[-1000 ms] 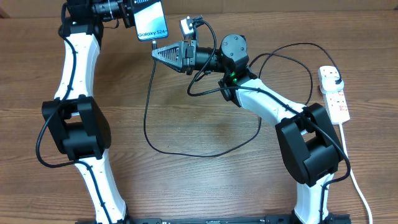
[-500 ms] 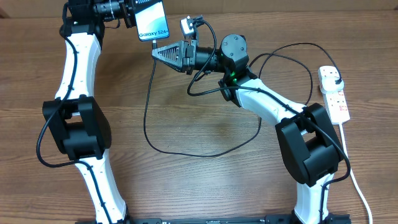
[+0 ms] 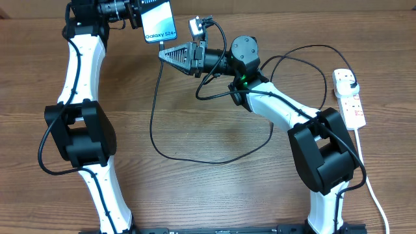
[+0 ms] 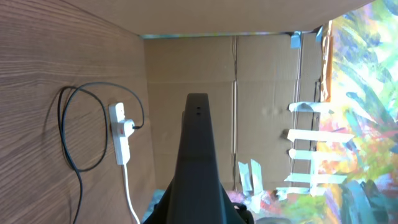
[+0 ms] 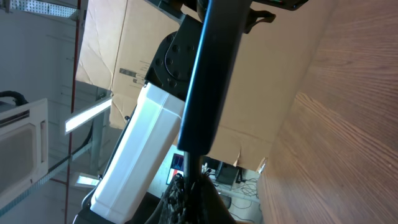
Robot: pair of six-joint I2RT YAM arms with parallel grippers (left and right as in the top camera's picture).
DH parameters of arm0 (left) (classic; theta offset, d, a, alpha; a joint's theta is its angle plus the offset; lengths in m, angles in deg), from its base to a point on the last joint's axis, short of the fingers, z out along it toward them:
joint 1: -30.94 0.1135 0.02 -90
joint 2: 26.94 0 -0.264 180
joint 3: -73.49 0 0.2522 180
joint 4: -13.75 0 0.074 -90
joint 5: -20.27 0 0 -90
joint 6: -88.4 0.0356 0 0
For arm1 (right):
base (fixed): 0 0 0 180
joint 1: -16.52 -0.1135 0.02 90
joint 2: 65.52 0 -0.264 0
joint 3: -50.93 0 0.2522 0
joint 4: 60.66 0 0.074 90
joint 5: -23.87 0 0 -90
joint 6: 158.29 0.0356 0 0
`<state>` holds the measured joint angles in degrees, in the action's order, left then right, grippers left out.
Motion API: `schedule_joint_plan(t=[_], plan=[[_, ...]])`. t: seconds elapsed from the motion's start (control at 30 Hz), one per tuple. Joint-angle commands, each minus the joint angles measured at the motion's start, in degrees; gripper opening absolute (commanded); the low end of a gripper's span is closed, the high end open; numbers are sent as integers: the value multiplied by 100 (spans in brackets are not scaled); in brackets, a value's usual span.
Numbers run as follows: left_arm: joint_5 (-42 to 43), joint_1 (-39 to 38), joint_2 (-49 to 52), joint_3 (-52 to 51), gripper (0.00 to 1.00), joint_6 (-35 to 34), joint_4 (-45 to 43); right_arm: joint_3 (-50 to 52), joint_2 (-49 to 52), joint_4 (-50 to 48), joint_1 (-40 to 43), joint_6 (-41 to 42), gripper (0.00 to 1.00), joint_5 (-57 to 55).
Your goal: Plug charger to phone and switch on socket
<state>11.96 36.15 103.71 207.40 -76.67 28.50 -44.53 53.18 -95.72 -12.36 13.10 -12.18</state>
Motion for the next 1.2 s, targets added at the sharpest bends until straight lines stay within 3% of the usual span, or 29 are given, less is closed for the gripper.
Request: schedule_joint_plan(t=[0.0, 1.17], plan=[[177, 2, 7, 118, 4, -83, -46, -92, 26, -37, 9, -22, 4, -57], [240, -39, 7, 118, 4, -160, -151, -92, 26, 262, 9, -26, 4, -142]])
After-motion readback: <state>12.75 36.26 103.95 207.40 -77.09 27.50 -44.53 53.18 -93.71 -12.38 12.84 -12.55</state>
